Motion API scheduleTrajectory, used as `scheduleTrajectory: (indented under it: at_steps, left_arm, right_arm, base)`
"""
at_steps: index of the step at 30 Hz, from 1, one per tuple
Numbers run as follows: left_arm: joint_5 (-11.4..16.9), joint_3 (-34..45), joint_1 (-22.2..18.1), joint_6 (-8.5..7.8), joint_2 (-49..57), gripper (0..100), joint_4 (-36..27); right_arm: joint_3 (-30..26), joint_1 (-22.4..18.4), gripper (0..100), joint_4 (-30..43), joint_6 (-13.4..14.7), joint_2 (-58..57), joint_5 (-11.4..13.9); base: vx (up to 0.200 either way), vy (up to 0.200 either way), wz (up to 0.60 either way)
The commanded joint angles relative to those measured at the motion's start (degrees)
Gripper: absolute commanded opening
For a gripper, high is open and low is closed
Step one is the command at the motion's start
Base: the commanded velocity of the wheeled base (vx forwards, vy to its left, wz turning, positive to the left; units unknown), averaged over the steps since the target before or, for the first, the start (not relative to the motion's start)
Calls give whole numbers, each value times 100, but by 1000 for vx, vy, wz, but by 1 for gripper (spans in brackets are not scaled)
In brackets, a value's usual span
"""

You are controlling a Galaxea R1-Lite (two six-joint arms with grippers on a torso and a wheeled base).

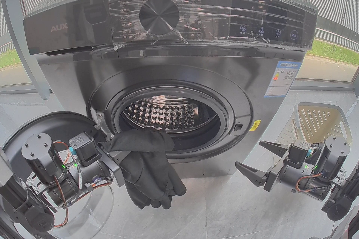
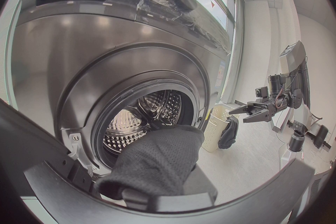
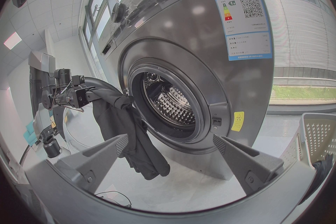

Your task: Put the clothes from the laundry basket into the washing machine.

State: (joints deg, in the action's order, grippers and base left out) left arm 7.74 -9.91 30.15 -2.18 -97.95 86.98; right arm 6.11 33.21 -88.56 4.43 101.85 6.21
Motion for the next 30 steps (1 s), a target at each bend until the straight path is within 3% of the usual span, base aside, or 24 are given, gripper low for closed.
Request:
scheduleTrajectory:
  at_steps: [1, 13, 25, 27, 29, 30]
  left_arm:
    - [-1, 24, 26, -2, -66, 0, 3]
    - [-1, -20, 237, 51, -383, 0, 12]
    - [26, -1821, 378, 78, -2114, 0, 3]
    - [17, -2182, 395, 227, -2387, 0, 3]
    - [-1, -2401, 466, 579, -2545, 0, -6]
    - [-1, -2401, 466, 579, -2545, 0, -6]
  right_arm:
    - [-4, 10, 100, -3, -3, 10, 4]
    - [-4, 89, 100, -3, -3, 63, -14]
    - [-22, 133, 100, -3, 6, 107, -5]
    - [-31, 142, 100, -3, 6, 124, 4]
    - [-57, 195, 100, -3, 6, 133, 4]
    - [-57, 195, 100, -3, 6, 133, 4]
  base:
    - [0, 0, 0]
    - [0, 0, 0]
    - [0, 0, 0]
    - [0, 0, 0]
    - [0, 0, 0]
    - [0, 0, 0]
